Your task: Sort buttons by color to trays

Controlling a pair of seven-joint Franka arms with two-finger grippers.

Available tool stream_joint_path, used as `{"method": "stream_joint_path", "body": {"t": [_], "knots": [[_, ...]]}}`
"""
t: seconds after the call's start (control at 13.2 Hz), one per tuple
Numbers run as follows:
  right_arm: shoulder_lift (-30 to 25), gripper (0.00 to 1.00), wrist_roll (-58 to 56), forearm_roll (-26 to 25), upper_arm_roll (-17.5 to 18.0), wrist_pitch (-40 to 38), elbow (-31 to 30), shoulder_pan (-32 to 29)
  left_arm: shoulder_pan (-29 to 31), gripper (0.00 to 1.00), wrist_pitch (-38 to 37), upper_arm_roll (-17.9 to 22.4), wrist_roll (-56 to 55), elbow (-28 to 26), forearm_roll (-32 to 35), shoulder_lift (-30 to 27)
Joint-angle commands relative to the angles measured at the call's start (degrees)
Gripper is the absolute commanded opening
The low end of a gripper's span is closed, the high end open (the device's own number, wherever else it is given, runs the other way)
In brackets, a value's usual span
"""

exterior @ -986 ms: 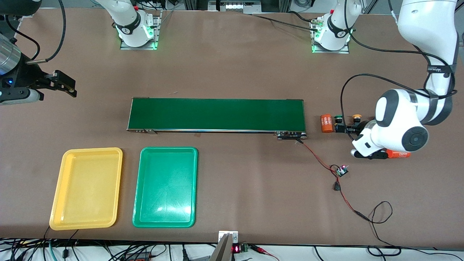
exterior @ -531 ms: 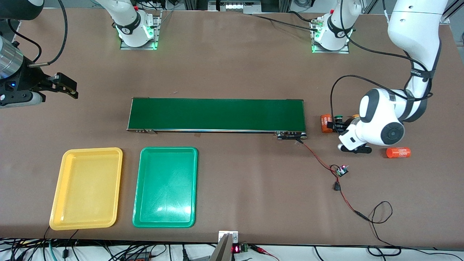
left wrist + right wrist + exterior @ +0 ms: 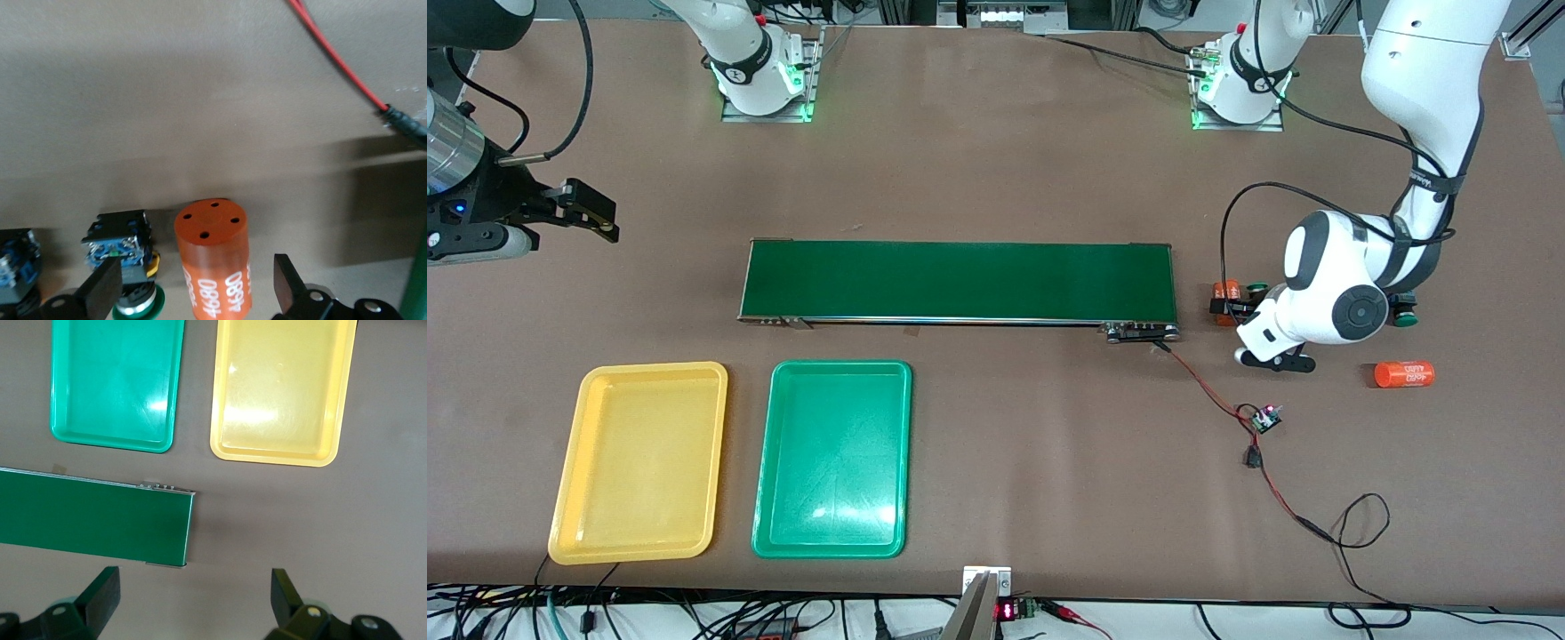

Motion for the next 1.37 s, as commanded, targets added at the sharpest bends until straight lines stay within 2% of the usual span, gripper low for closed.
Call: {"method": "stream_joint_path", "body": {"t": [0.0,0.15,0.53,0.76,0.99,1.14,1.21,1.29], "knots": [[-0.3,1.0,-0.1,0.0,0.1,-0.1,-0.2,-0.2,0.0,1.0,3.9,-0.6,0.7,-4.9,-0.8,-2.6],[-0.3,1.0,-0.1,0.0,0.1,-0.1,-0.2,-0.1,0.3,1.0,4.2,-1.7,-0.1,-6.7,-1.9,-4.4],[0.2,1.0,-0.1,0.0,0.1,-0.2,-0.2,-0.1,0.4,1.0,4.5,-2.5,0.2,-7.2,-2.3,-4.5],[0.3,1.0,-0.2,0.0,0.1,-0.1,-0.2,-0.2,0.7,1.0,8.9,-2.5,1.1,-8.9,-2.3,-4.0],[0.3,1.0,-0.1,0.0,0.1,0.1,-0.2,0.0,0.7,1.0,10.0,-2.5,1.1,-9.4,-2.3,-4.0],[0.3,1.0,-0.1,0.0,0.1,0.1,-0.2,0.2,0.7,0.87,10.0,-2.5,1.1,-9.6,-2.3,-3.8],[0.3,1.0,-0.1,0.0,0.1,0.2,-0.1,0.2,0.7,0.73,9.9,-2.5,1.1,-9.9,-2.3,-3.9],[0.3,1.0,-0.1,0.0,0.1,0.2,-0.1,0.2,0.7,0.49,9.9,-2.5,1.1,-10.0,-2.3,-4.0]]}}
